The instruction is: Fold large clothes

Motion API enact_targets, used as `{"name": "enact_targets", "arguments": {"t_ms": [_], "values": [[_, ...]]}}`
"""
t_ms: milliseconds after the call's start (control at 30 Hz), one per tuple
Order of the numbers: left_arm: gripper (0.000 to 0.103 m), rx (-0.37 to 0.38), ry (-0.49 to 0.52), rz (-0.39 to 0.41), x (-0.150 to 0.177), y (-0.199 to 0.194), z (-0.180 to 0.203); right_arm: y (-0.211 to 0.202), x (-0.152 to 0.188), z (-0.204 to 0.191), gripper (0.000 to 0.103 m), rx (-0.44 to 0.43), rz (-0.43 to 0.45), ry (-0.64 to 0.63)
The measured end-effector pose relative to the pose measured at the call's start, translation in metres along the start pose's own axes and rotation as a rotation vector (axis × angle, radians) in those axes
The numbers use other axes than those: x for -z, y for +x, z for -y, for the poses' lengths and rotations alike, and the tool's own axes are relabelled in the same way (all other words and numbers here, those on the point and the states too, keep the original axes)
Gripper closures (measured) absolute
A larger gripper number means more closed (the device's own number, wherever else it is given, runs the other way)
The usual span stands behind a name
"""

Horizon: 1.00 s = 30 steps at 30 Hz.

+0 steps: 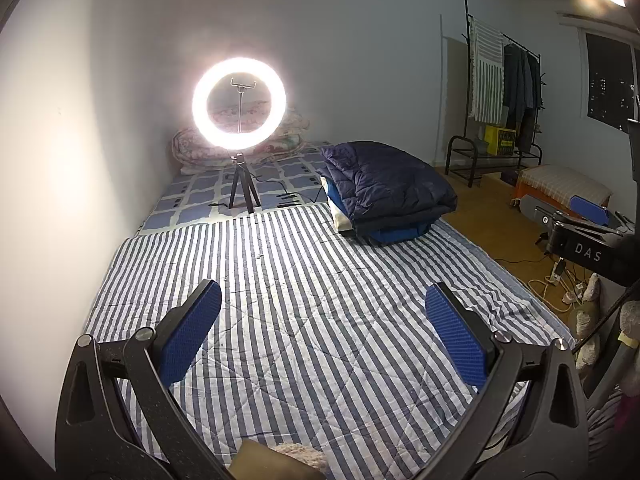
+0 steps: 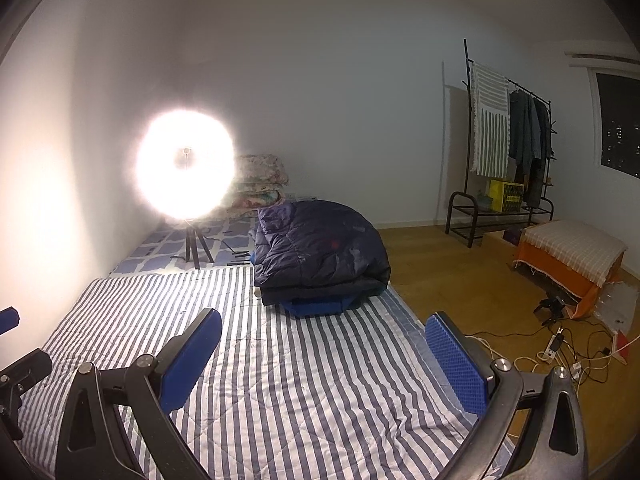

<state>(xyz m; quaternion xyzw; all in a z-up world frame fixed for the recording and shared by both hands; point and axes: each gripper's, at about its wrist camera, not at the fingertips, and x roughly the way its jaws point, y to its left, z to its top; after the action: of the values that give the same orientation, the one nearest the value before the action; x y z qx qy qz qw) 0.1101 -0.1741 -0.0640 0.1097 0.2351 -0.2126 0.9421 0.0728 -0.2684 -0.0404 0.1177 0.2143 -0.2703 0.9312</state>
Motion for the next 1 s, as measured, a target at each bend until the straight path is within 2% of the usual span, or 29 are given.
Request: {"name": "enact_targets", "arguments": {"t_ms": [1000], "values": [[0.0,0.008,0.01,0.005,-0.0011,-0.0017,0.0003,0.0013,0.0009,-0.0028,0.0,0.004,0.003,-0.031]]}}
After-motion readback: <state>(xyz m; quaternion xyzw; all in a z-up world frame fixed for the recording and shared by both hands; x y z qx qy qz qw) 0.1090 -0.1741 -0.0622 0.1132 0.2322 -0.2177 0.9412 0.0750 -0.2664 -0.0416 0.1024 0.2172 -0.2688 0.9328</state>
